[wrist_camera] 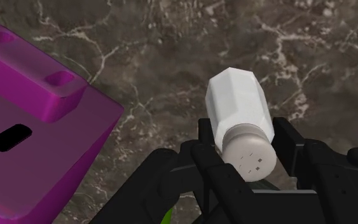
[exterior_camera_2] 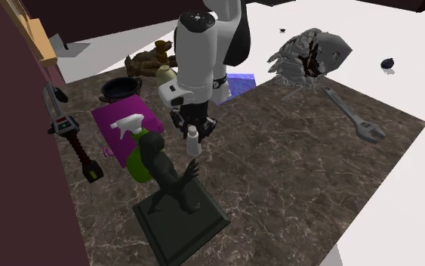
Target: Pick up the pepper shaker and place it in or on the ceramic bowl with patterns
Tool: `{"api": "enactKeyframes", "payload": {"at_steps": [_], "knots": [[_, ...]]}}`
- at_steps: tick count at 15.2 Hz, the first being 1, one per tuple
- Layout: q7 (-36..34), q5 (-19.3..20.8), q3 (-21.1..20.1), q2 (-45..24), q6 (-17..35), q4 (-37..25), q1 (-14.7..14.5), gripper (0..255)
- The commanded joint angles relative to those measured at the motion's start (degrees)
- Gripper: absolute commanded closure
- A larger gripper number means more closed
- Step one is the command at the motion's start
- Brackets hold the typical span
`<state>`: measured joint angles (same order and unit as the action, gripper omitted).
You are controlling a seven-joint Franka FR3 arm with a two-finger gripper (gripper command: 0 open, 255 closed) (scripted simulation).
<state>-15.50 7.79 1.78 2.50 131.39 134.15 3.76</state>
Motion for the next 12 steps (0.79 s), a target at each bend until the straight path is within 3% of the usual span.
{"api": "enactKeyframes", "payload": {"at_steps": [1,12], "knots": [[0.2,-0.1,0.0,0.7,-1.2,-0.5,0.0,255],[1.1,-0.8,-0.1,5.0,-9.8,-4.9,-0.2,255]]}}
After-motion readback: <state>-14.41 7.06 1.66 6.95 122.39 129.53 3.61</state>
